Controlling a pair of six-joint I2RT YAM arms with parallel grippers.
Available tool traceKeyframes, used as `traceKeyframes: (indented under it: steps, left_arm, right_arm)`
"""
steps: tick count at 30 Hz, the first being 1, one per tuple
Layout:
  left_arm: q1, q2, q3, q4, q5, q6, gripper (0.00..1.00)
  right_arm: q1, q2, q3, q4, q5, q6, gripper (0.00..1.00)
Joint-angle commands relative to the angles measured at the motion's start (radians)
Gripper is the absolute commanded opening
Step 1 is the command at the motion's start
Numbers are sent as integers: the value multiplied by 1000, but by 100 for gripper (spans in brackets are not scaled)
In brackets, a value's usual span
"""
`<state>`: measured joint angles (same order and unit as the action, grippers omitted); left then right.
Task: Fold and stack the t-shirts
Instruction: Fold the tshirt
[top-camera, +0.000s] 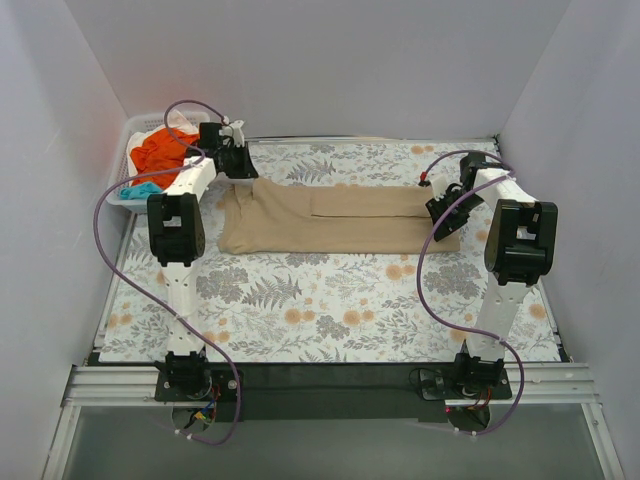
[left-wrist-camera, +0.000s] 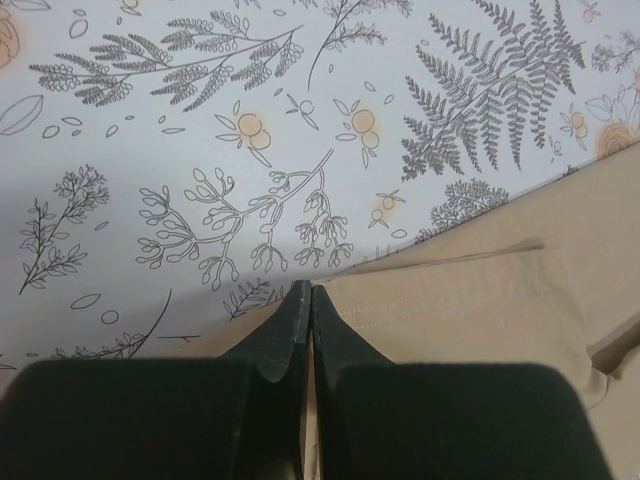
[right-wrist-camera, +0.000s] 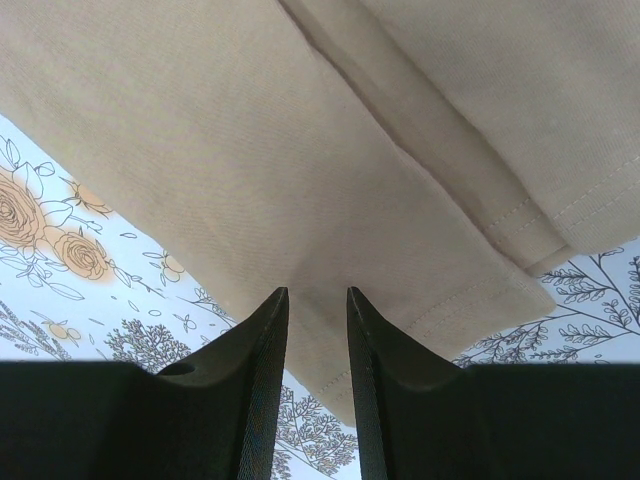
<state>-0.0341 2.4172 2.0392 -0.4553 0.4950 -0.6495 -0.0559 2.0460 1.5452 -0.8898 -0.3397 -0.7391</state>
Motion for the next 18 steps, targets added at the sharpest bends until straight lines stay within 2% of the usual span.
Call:
traceKeyframes:
  steps: [1, 8, 18]
  left_arm:
    - [0, -67, -39, 4, 57, 42, 0]
    - [-1, -164, -181, 86, 94, 80, 0]
    - [-56, -283, -269, 141, 65, 163, 0]
  right_arm:
    - [4, -18, 35, -11, -13, 1, 32]
    - [2, -18, 33, -14, -16, 6, 32]
    - [2, -24, 29, -15, -22, 12, 31]
